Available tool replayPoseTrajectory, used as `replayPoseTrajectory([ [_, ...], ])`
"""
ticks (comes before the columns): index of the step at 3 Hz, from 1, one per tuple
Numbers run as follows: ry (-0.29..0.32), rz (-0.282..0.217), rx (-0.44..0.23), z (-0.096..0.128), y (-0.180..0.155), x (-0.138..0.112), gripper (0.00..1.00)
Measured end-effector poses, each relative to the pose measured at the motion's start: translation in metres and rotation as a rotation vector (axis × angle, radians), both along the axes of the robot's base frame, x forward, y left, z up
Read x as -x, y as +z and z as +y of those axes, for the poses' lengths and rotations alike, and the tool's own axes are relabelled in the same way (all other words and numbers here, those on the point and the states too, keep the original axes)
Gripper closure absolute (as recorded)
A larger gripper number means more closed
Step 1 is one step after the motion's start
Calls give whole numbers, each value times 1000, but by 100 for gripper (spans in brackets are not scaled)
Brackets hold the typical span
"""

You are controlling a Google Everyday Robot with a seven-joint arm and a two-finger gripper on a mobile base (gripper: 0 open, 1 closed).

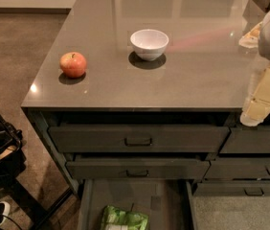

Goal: Pick green rice chip bag from bottom drawer and place on counter

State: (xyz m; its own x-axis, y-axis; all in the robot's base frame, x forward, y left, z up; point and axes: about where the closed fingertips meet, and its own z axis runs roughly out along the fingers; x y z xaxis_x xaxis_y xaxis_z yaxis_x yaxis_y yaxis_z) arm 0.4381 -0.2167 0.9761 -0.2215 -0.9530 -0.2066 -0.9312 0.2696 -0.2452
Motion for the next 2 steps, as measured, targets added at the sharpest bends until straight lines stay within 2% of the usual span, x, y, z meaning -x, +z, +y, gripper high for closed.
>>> replayPoseTrajectory([
  [1, 2, -11, -5, 0, -1, 1, 0],
  [2, 42, -39, -66, 6, -21, 22, 0],
])
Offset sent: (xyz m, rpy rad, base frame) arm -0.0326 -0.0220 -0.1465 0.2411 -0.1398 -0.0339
